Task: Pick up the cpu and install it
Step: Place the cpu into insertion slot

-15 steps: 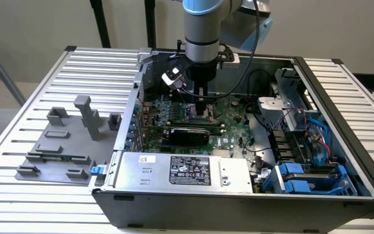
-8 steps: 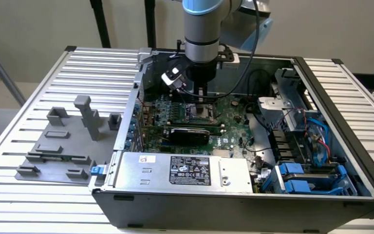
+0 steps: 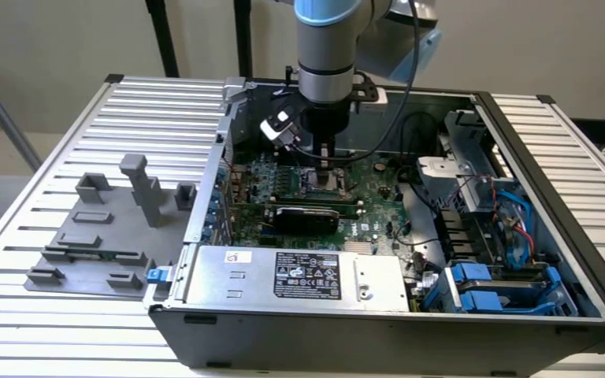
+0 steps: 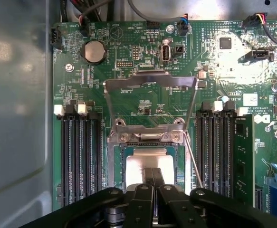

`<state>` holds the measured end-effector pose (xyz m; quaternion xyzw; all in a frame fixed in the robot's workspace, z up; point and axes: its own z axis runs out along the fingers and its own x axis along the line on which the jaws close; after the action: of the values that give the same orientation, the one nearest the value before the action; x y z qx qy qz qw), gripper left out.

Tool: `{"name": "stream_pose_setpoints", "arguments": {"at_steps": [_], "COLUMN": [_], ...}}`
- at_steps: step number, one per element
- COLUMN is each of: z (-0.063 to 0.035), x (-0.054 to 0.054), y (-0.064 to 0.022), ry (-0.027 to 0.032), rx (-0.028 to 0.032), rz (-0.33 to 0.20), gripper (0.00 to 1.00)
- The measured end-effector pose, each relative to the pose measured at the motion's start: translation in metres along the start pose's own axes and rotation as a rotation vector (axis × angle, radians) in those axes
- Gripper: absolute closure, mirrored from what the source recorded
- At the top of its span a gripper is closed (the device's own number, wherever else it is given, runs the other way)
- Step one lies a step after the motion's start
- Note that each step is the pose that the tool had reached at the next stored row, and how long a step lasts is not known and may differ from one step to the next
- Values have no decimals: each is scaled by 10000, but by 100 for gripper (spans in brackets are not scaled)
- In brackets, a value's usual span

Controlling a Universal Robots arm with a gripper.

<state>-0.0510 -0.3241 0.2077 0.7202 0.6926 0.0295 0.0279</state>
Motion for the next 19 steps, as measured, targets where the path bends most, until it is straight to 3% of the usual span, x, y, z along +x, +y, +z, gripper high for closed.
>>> {"name": "stream_pose_setpoints", "arguments": {"at_steps": [8, 19], "z": [0, 42], "x": [-74, -80], "y": [3, -2], "ry": [-7, -28], "rx": [0, 1], "rz": [-1, -3], "gripper": [89, 89]}}
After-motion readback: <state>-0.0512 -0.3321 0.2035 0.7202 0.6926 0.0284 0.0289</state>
